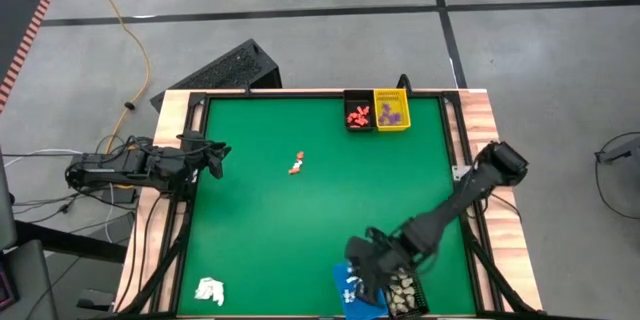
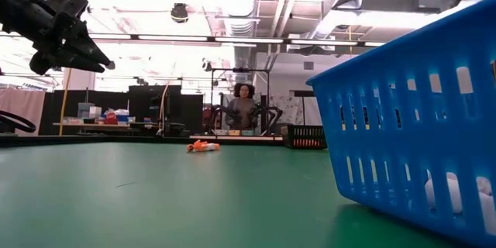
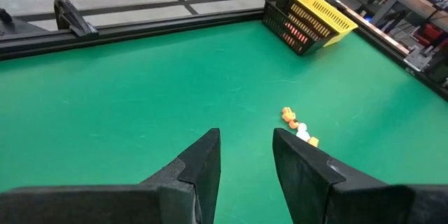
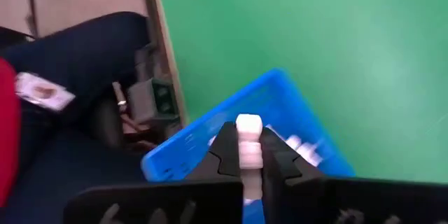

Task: Sort Halloween decoration
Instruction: Put the white skeleton toy into the blue basket

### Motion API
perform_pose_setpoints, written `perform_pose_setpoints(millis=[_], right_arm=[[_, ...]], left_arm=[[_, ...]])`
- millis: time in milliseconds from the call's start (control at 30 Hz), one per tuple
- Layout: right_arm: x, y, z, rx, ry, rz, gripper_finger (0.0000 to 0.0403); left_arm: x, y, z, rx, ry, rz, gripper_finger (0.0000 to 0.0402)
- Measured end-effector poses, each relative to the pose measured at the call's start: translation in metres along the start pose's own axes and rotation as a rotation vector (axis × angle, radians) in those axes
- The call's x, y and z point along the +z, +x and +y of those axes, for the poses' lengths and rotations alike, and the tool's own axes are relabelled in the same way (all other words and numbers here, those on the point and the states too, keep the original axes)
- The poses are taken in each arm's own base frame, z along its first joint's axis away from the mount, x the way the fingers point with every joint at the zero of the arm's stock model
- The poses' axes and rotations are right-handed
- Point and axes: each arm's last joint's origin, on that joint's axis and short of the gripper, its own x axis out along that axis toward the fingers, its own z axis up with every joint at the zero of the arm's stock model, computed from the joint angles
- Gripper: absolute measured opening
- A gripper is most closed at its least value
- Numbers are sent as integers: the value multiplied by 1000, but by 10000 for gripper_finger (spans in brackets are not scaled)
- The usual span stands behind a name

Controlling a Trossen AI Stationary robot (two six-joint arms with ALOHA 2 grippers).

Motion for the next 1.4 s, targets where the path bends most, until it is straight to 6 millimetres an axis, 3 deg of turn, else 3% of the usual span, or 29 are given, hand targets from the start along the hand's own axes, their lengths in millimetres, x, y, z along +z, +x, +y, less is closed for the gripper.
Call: perform_pose_setpoints(millis=[233, 533, 767, 933, 1067, 1200, 1400], right_arm=[[-29, -6, 9, -49, 108, 78, 82], [-26, 7, 1, -107, 28, 82, 156], [12, 7, -20, -424, -194, -334, 163], [51, 14, -48, -536, -273, -376, 163], [89, 32, -68, -519, -413, -398, 163], [124, 48, -95, -351, -509, -372, 163], [160, 69, -156, -220, -581, -308, 163]], left_arm=[[0, 0, 0, 0, -10, 0, 121], [0, 0, 0, 0, -12, -1, 121], [0, 0, 0, 0, -12, -1, 121], [0, 0, 0, 0, -12, -1, 121], [0, 0, 0, 7, -9, -7, 121], [0, 0, 0, 8, -9, -8, 121], [0, 0, 0, 10, -6, -6, 121]])
